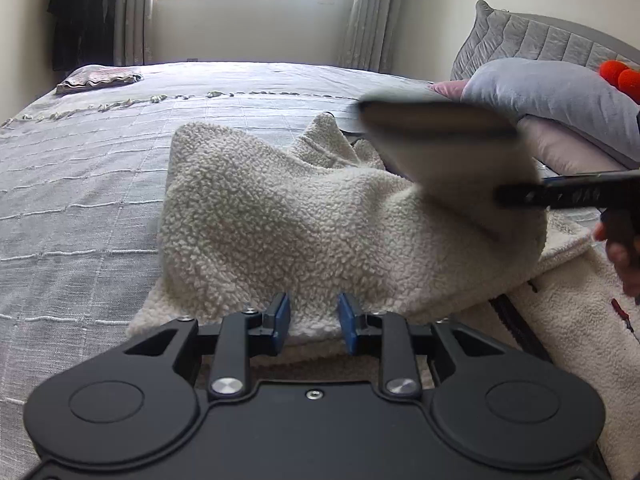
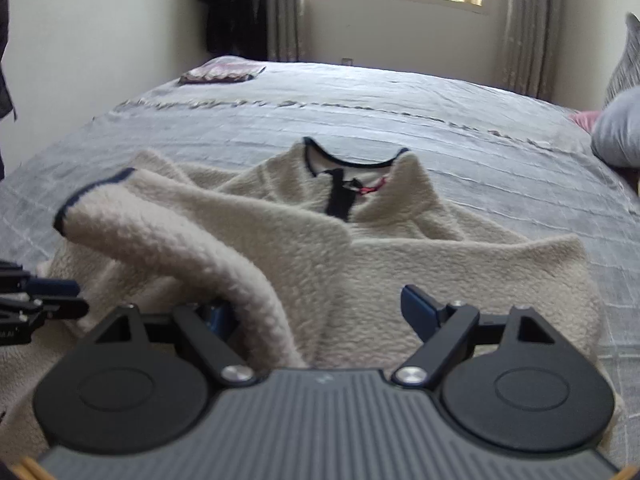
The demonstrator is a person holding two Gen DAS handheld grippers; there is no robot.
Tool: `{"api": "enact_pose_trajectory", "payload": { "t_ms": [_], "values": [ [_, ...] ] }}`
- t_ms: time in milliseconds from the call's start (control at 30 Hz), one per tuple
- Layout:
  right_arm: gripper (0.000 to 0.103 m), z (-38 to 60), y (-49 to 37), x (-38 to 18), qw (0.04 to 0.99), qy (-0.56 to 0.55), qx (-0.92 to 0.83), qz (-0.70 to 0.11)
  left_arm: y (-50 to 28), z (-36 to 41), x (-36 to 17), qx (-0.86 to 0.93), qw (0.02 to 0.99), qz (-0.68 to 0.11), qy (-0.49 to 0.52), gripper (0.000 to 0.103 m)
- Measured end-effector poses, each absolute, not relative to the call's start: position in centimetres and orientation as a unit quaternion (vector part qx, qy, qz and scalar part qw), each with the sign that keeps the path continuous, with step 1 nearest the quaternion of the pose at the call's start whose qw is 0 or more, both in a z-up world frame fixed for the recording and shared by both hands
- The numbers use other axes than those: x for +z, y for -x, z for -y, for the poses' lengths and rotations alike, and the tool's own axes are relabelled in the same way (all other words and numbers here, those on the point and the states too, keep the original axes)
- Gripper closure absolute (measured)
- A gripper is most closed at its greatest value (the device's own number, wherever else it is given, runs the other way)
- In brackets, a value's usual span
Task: Fold large clothes
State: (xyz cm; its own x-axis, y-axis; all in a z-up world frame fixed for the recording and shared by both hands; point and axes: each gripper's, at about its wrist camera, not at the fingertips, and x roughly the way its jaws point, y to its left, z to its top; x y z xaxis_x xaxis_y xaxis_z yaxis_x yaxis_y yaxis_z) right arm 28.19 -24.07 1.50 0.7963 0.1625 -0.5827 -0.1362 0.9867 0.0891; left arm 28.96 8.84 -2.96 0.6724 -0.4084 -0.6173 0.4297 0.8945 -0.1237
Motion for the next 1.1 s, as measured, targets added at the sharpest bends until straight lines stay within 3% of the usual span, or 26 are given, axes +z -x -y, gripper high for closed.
{"api": "enact_pose_trajectory", "payload": {
  "t_ms": [200, 433, 567, 633, 700, 933, 1033, 1100],
  "values": [
    [0.017, 35.1, -25.6, 0.0, 0.93, -0.19, 0.085, -0.304, -28.6, -9.4, -2.5, -0.24, 0.912, -0.334, -0.011, 0.074],
    [0.02, 40.7, -23.5, -3.1, 0.909, -0.29, 0.085, -0.288, -28.6, -8.9, -0.7, -0.232, 0.918, -0.319, -0.037, 0.07],
    [0.04, 40.2, -24.5, -3.1, 0.909, -0.285, 0.085, -0.293, -30.4, -8.8, 0.4, -0.207, 0.929, -0.304, -0.047, 0.07],
    [0.057, 39.0, -25.5, -3.0, 0.914, -0.258, 0.078, -0.302, -31.8, -8.7, 0.6, -0.196, 0.933, -0.299, -0.045, 0.07],
    [0.093, 37.7, -26.0, -2.5, 0.923, -0.219, 0.065, -0.309, -33.2, -8.3, 0.7, -0.188, 0.935, -0.296, -0.05, 0.07],
    [0.093, 35.9, -24.2, 1.3, 0.961, -0.108, 0.039, -0.252, -36.9, -6.9, 0.3, -0.16, 0.944, -0.282, -0.065, 0.071],
    [0.093, 36.4, -24.9, -0.2, 0.957, -0.074, 0.005, -0.281, -38.4, -6.1, -3.0, -0.107, 0.926, -0.348, -0.105, 0.072],
    [0.091, 37.3, -25.6, -2.4, 0.943, -0.096, 0.01, -0.319, -37.8, -5.9, -3.9, -0.101, 0.929, -0.336, -0.114, 0.072]
  ]
}}
